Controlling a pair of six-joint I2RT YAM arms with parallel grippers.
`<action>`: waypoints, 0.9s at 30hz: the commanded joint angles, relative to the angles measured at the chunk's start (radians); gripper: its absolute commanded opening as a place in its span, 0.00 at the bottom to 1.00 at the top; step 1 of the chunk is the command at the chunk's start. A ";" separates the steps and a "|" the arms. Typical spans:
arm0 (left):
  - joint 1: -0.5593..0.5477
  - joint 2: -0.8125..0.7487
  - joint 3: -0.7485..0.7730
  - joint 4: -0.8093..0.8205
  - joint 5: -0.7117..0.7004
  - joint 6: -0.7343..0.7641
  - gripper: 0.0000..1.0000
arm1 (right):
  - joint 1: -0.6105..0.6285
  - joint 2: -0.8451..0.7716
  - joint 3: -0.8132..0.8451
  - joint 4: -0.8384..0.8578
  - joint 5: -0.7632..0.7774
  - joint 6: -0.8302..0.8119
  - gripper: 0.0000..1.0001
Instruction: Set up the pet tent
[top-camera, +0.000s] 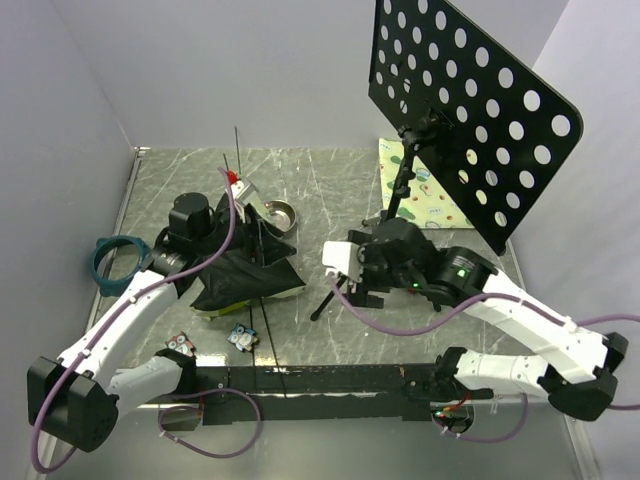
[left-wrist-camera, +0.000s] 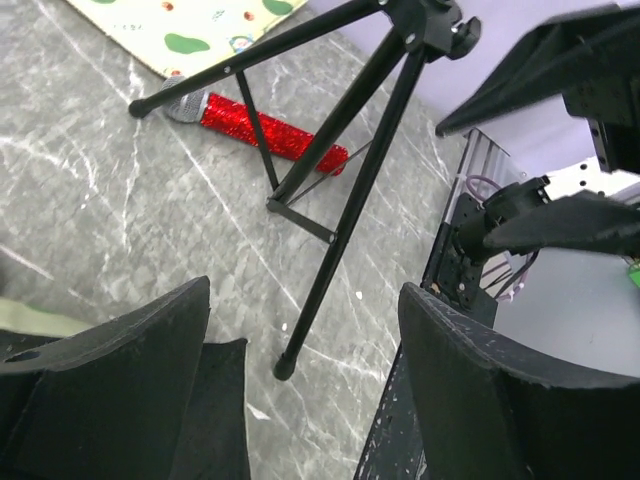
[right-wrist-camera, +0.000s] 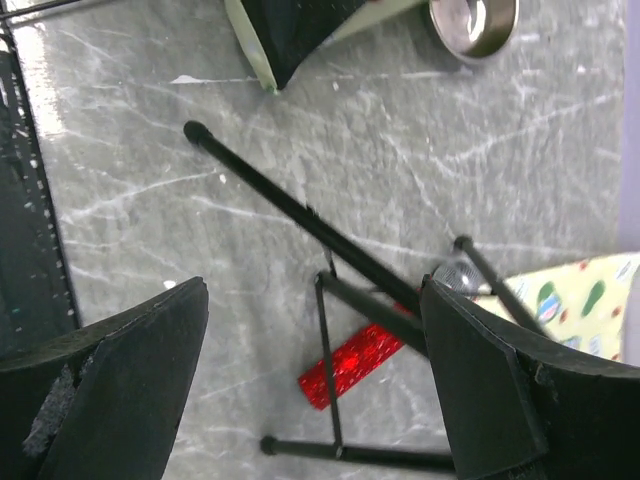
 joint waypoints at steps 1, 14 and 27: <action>0.015 -0.020 0.046 -0.061 -0.019 0.014 0.81 | 0.111 0.098 0.034 0.081 0.126 -0.055 0.93; 0.026 -0.040 0.059 -0.064 -0.056 -0.028 0.80 | 0.224 0.288 -0.029 0.267 0.493 -0.064 0.99; 0.041 -0.074 0.069 -0.116 -0.059 0.018 0.80 | 0.149 0.232 -0.158 -0.093 0.234 0.038 0.74</action>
